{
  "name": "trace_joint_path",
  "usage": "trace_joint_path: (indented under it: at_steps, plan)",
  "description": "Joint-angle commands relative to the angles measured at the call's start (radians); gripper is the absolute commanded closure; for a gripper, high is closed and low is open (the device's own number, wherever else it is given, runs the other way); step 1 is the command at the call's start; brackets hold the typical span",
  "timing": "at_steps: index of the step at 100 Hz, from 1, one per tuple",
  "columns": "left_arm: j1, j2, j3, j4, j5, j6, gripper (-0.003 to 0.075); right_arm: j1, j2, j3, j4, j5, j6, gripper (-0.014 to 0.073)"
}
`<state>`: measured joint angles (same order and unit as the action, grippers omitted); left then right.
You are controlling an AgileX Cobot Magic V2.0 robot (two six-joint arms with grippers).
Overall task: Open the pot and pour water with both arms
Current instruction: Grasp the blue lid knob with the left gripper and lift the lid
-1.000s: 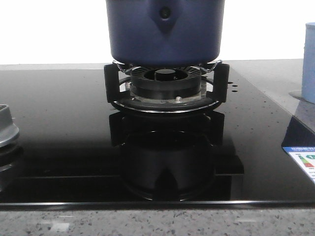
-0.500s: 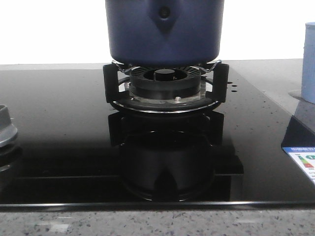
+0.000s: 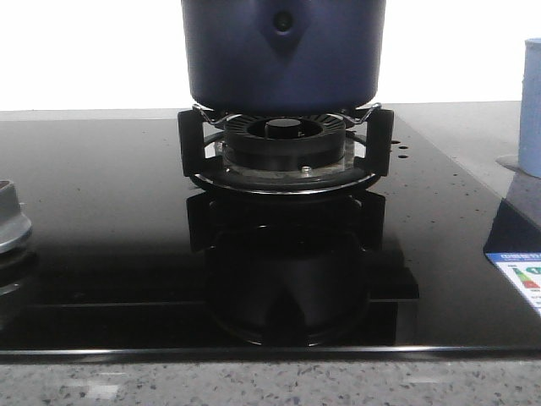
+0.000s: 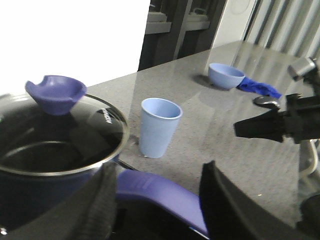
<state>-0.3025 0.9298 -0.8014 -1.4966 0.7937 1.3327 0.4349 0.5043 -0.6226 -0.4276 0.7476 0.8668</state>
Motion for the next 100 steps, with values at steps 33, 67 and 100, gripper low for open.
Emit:
trace_joint_path:
  at_steps: [33, 67, 100]
  plan:
    - [-0.007, 0.167, -0.195, -0.04, -0.021, 0.352, 0.0288, 0.002, 0.011, -0.038, -0.019, -0.051, -0.019, 0.066]
    - [-0.007, 0.379, -0.308, -0.157, -0.005, 0.352, 0.0165, 0.002, 0.011, -0.038, -0.019, -0.051, -0.019, 0.066]
    - [-0.022, 0.575, -0.473, -0.177, 0.134, 0.38, 0.0165, 0.002, 0.011, -0.038, -0.019, -0.051, -0.019, 0.066]
